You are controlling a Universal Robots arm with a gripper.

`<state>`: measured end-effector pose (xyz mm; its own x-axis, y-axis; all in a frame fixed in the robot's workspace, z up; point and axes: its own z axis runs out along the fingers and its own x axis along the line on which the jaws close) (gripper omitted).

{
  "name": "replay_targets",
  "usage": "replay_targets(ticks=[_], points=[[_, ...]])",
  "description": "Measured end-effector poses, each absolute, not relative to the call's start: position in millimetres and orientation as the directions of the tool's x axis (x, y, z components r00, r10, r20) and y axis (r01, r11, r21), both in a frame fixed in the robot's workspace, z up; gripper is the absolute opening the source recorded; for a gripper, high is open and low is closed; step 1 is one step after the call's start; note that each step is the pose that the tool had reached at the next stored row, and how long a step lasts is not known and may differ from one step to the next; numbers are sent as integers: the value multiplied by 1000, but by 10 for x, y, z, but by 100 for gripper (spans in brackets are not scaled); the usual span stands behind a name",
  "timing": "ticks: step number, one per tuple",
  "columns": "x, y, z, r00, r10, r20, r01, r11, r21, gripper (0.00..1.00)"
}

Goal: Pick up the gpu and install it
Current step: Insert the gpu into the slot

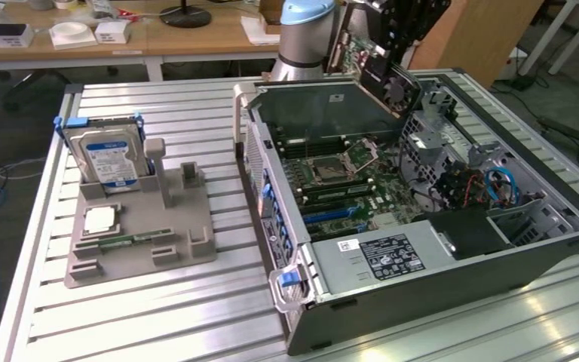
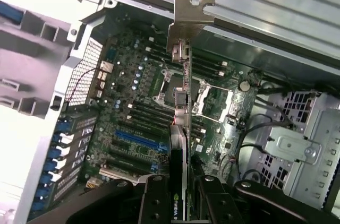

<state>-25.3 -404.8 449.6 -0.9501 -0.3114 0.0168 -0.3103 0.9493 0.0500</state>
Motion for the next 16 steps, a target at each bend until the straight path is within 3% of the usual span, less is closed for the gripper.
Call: replay_targets(ticks=[10, 16], points=[[-252, -4048, 4460, -878, -478, 16, -476, 878, 49, 26], [-253, -4048, 4442, -835, -551, -11, -551, 834, 33, 26]])
